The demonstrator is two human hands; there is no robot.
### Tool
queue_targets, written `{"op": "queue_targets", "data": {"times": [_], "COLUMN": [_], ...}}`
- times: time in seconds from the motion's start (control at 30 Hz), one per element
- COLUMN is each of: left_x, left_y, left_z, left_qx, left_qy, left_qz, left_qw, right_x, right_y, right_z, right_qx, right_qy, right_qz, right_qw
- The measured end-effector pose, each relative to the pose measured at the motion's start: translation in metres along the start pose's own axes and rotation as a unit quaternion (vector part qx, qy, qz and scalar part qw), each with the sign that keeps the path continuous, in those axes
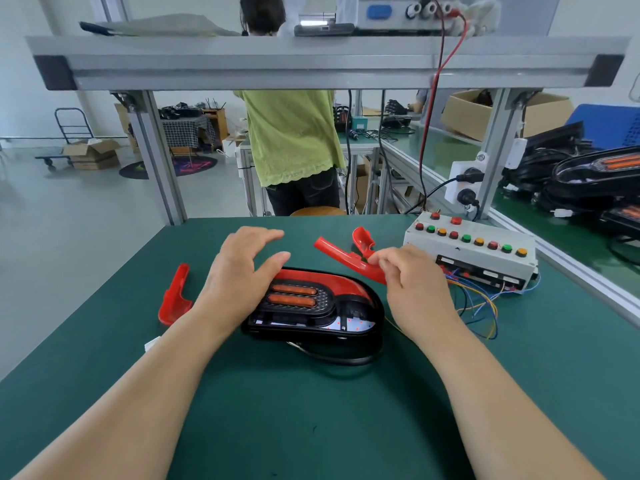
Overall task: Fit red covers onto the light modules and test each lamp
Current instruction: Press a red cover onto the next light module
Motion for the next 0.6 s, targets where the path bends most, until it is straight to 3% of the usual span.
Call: {"op": "queue_targets", "data": {"times": [0.07,0.23,0.6], "left_x": [-0.003,-0.006,-0.007], "left_y": [-0.008,-0.025,-0.039], "left_z": [0.002,0.002,0.002], "left_qx": [-0.019,-0.055,-0.014], "left_qy": [0.012,0.076,0.047], "left_qz": [-0.077,-0.135,-0.235], "left_qw": [0.997,0.986,0.971], "right_x": [-0.002,-0.006,-0.005], "right_y": [0.003,0.012,0.017], "right_z": [0.001,0.002,0.003], "right_qx": [0.005,0.022,0.099], "right_qy": [0.002,0.019,0.014], "right_qz": [0.021,0.054,0.038], "right_qw": [1.0,0.998,0.994]}}
Point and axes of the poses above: each hand's wrist, its own x-axis towards the middle knuckle, its own z-axis out of the back of the hand, y = z × x, the point moved 1 cm from there along x, towards the middle knuckle, and after that the axes turned 4 degrees about -x, right-handed, at the moved point
